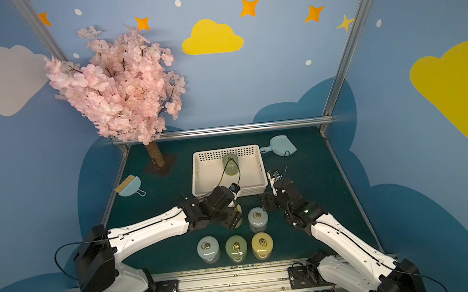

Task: Take the tea canister out of the basket
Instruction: Place the tea canister at the center of the board.

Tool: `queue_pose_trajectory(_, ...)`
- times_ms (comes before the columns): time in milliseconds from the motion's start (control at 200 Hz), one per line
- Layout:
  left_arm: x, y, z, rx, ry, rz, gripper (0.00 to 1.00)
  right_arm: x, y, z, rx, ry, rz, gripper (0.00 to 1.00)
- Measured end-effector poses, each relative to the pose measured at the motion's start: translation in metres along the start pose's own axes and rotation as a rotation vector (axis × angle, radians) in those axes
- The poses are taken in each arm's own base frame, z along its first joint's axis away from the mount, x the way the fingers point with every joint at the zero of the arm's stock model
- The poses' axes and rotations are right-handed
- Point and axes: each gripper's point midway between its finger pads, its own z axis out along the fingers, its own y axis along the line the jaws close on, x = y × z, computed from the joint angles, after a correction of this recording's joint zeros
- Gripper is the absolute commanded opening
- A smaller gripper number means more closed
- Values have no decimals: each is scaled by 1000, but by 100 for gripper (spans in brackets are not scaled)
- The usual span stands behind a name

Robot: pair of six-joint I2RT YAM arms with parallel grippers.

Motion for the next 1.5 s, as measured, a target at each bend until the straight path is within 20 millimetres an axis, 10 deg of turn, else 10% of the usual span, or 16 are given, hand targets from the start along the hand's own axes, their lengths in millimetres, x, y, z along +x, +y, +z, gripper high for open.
queue_pose_trajectory(1146,19,-12,26,-3,30,9,52,0,-2,0,6,-3,5,98)
queue_pose_trajectory(1502,20,-12,26,-8,29,-7,91,-1,-4,0,9,-4,8,98)
